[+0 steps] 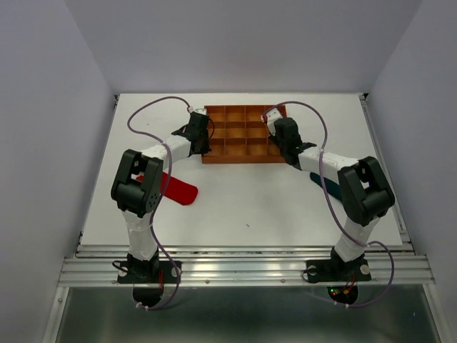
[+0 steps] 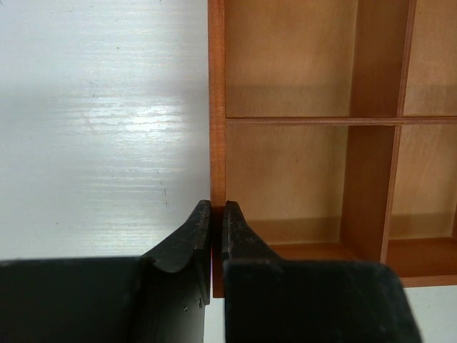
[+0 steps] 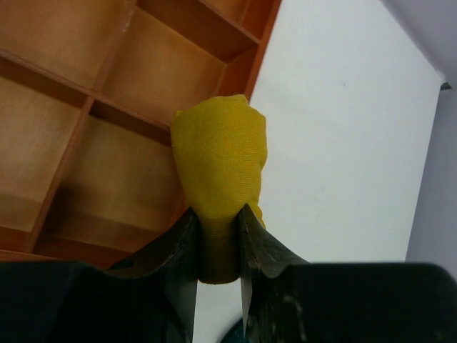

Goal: Roll the socks
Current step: Place the rolled socks into the container

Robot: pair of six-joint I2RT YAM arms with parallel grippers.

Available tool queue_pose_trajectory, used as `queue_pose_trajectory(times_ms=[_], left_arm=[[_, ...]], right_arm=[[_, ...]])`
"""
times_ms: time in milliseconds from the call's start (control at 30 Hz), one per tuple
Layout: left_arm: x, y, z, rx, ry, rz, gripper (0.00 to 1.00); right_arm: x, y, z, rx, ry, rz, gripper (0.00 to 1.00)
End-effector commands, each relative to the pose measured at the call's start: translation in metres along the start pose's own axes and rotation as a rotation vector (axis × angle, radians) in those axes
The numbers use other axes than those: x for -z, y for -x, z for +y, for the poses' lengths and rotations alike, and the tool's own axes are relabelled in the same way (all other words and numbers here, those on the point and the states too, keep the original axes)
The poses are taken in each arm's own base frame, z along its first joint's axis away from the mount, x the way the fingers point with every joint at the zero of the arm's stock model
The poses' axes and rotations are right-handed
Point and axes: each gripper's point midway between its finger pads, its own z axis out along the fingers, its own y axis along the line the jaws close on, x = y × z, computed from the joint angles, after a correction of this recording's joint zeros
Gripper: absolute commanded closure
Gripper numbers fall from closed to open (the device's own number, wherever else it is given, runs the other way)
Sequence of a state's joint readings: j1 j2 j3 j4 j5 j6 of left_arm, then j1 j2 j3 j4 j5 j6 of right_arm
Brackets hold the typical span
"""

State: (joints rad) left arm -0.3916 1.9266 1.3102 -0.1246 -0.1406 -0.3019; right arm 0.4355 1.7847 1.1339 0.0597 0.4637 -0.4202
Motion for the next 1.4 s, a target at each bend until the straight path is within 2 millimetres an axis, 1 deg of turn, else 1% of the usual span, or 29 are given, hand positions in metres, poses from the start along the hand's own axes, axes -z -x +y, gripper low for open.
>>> queue_pose_trajectory(times_ms=[0, 33, 233, 433, 533, 567, 600, 667, 733, 767, 800, 833, 867, 900, 967, 1033, 1067, 1100, 1167, 1233, 1300, 1333, 1367], left_arm=[[0.002, -0.023, 0.008, -0.006, 0.036, 0.078, 1.00], [0.002, -0.022, 0.008, -0.007, 0.034, 0.076, 1.00], [0.002, -0.024, 0.010, -0.009, 0.038, 0.080, 1.00], [0.001, -0.026, 0.012, -0.020, 0.049, 0.080, 1.00], [-0.001, -0.027, 0.015, -0.025, 0.059, 0.082, 1.00], [-0.001, -0.026, 0.015, -0.025, 0.058, 0.082, 1.00], [-0.001, -0.027, 0.015, -0.026, 0.060, 0.085, 1.00], [-0.002, -0.027, 0.016, -0.021, 0.059, 0.086, 1.00], [-0.002, -0.025, 0.018, -0.019, 0.062, 0.082, 1.00], [-0.003, -0.025, 0.018, -0.020, 0.062, 0.082, 1.00], [-0.003, -0.024, 0.019, -0.021, 0.064, 0.080, 1.00], [-0.004, -0.023, 0.020, -0.020, 0.066, 0.082, 1.00], [-0.004, -0.023, 0.020, -0.022, 0.069, 0.082, 1.00], [-0.005, -0.023, 0.021, -0.022, 0.070, 0.082, 1.00], [-0.006, -0.022, 0.023, -0.023, 0.073, 0.082, 1.00], [-0.006, -0.020, 0.023, -0.027, 0.075, 0.080, 1.00], [-0.007, -0.019, 0.024, -0.027, 0.075, 0.077, 1.00], [-0.007, -0.017, 0.024, -0.027, 0.074, 0.071, 1.00], [-0.008, -0.016, 0.024, -0.039, 0.072, 0.071, 1.00], [-0.010, -0.014, 0.025, -0.041, 0.076, 0.066, 1.00], [-0.011, -0.013, 0.026, -0.043, 0.079, 0.066, 1.00], [-0.013, -0.013, 0.027, -0.041, 0.081, 0.069, 1.00], [-0.013, -0.012, 0.027, -0.042, 0.081, 0.067, 1.00]], right_arm=[[-0.006, 0.016, 0.018, 0.010, 0.023, -0.052, 0.99], [-0.005, 0.017, 0.024, 0.013, 0.036, -0.052, 0.99], [-0.006, 0.011, 0.043, -0.053, 0.113, -0.043, 0.99], [-0.002, -0.001, 0.066, -0.084, 0.220, -0.015, 0.99], [0.002, -0.003, 0.076, -0.101, 0.273, -0.020, 0.99], [0.003, -0.002, 0.073, -0.114, 0.284, -0.027, 0.99], [0.005, -0.002, 0.076, -0.117, 0.302, -0.031, 0.99], [0.003, -0.005, 0.072, -0.130, 0.312, -0.023, 0.99], [0.001, -0.012, 0.075, -0.121, 0.338, -0.001, 0.99], [-0.001, -0.016, 0.072, -0.127, 0.333, 0.013, 0.99], [-0.001, -0.017, 0.072, -0.128, 0.336, 0.020, 0.99], [-0.001, -0.029, 0.072, -0.127, 0.356, 0.061, 0.99], [-0.004, -0.031, 0.069, -0.134, 0.362, 0.073, 0.99], [-0.003, -0.032, 0.071, -0.131, 0.375, 0.079, 0.99], [-0.005, -0.038, 0.067, -0.131, 0.392, 0.114, 0.99], [-0.001, -0.038, 0.076, -0.114, 0.449, 0.120, 0.99], [-0.001, -0.045, 0.075, -0.109, 0.467, 0.145, 0.99], [0.000, -0.042, 0.075, -0.102, 0.479, 0.144, 0.99], [0.005, -0.042, 0.083, -0.090, 0.559, 0.138, 0.99], [0.004, -0.037, 0.080, -0.098, 0.594, 0.119, 0.99], [0.005, -0.037, 0.083, -0.093, 0.621, 0.131, 0.99], [0.003, -0.036, 0.080, -0.088, 0.627, 0.134, 0.99], [0.002, -0.036, 0.081, -0.079, 0.632, 0.136, 0.99]])
